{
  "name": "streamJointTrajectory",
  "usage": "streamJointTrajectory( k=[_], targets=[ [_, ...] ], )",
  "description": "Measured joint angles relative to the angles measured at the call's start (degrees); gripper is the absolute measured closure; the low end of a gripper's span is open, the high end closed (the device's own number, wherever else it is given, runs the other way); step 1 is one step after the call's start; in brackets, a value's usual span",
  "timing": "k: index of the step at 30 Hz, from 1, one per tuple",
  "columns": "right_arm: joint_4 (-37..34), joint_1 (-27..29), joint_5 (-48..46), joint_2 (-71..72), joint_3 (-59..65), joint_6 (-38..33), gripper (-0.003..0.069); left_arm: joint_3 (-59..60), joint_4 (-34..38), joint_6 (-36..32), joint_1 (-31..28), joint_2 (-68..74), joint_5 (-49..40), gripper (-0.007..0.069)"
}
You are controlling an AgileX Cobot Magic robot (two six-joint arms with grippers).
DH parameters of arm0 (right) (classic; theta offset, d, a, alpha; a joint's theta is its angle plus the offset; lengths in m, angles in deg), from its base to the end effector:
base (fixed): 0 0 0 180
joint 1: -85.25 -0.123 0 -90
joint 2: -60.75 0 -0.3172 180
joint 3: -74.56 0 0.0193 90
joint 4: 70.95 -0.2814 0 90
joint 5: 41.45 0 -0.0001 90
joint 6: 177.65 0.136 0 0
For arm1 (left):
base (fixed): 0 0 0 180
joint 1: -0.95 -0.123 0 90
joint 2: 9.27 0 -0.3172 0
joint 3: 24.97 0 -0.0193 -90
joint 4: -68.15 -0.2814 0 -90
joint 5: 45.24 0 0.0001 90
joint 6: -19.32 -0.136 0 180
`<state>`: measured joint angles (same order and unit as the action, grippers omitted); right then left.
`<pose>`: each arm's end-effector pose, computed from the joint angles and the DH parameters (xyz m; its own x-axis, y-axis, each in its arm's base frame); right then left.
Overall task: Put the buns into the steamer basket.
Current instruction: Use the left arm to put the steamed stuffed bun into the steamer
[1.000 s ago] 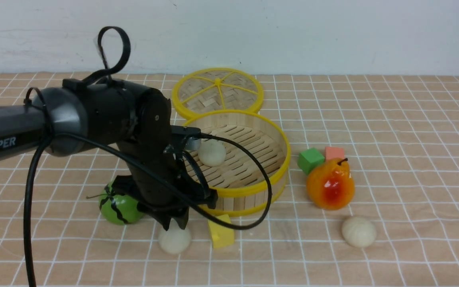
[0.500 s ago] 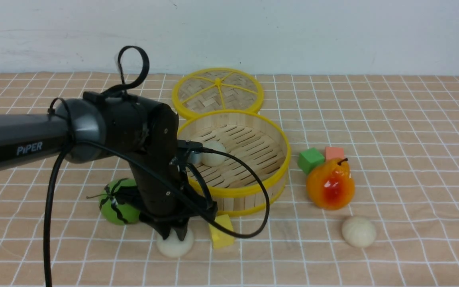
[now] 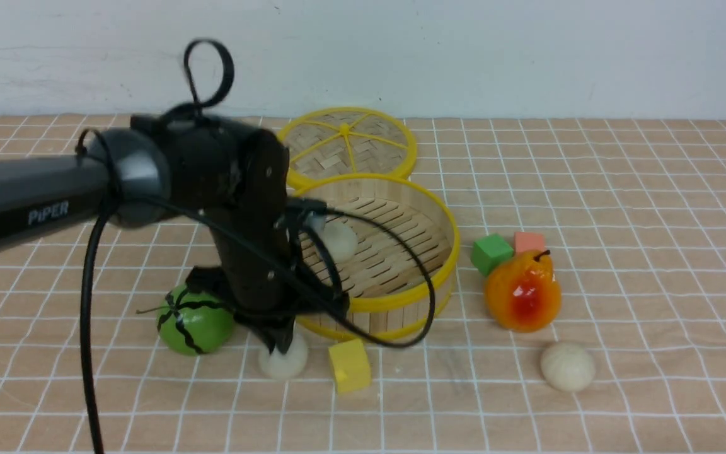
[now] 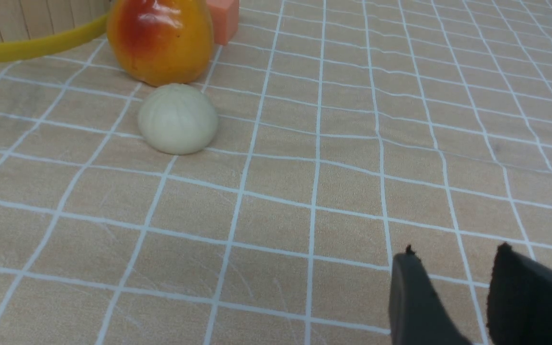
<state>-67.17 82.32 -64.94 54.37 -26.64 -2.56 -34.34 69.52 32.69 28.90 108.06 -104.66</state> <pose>0.0924 0.0011 0.1576 -0.3117 -0.1618 -0.9363 -0.0724 0.9866 -0.1464 0.3952 -0.2129 0.2037 -0.9510 0.2295 -0.2072 0.2489 0.9658 -0.0726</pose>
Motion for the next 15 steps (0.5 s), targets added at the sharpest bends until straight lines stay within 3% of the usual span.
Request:
streamJointTrajectory(
  k=[6,15],
  targets=[
    [0.0,0.0,0.0,0.0,0.0,0.0,0.0418,-13.15,3.14,0.0,0.0,0.04,-2.53,0.0638],
    [0.0,0.0,0.0,0.0,0.0,0.0,0.0418,-16.55,5.5,-0.07,0.0,2.01,14.0,0.0634]
  ],
)
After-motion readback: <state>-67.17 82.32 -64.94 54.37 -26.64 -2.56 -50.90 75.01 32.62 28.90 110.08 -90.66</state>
